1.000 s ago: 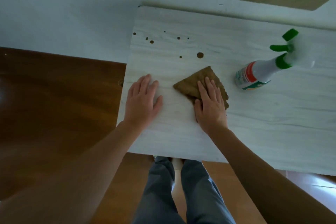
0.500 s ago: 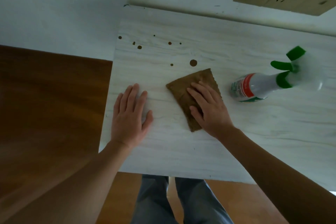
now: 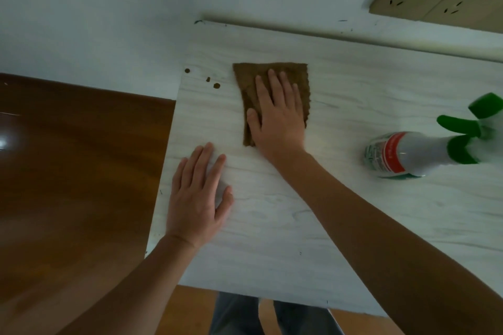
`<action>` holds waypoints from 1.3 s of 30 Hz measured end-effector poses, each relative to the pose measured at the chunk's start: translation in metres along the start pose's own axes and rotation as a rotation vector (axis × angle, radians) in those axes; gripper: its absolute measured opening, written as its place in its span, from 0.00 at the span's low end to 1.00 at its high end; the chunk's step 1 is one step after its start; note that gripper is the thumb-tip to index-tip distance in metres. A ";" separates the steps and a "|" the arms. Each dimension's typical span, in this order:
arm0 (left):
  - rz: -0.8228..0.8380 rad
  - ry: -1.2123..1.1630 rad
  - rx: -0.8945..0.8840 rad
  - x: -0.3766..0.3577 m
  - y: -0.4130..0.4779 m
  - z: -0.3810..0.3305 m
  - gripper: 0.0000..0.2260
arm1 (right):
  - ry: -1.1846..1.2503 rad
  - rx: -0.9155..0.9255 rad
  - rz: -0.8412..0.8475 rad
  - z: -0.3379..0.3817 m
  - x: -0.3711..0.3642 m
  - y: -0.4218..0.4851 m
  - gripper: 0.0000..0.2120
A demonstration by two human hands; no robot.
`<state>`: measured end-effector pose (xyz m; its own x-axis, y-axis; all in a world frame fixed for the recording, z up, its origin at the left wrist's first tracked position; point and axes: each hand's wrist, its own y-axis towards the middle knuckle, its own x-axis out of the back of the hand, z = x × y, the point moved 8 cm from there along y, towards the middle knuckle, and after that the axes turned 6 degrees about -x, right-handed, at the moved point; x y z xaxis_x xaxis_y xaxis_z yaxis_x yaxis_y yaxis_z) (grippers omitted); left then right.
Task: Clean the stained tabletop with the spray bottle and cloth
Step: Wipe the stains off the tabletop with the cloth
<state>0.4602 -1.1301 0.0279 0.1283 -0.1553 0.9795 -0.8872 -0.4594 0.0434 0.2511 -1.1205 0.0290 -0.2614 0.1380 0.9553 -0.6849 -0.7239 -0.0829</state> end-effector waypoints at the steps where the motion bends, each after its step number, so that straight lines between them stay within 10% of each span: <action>1: 0.002 0.001 0.000 0.000 0.000 0.000 0.27 | -0.005 0.048 0.011 0.004 -0.002 -0.009 0.29; 17: 0.039 -0.017 0.014 -0.004 -0.001 0.002 0.27 | -0.021 -0.182 -0.036 -0.033 0.016 0.040 0.29; 26: 0.052 -0.029 0.020 -0.004 0.000 0.002 0.27 | -0.044 0.348 0.080 0.025 -0.008 -0.015 0.28; 39: 0.056 -0.044 0.029 -0.006 -0.001 0.003 0.26 | -0.038 0.148 0.005 0.066 -0.007 0.085 0.29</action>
<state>0.4617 -1.1310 0.0216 0.0990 -0.2197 0.9705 -0.8802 -0.4742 -0.0176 0.2393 -1.2277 0.0338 -0.2372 0.1104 0.9652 -0.5752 -0.8166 -0.0479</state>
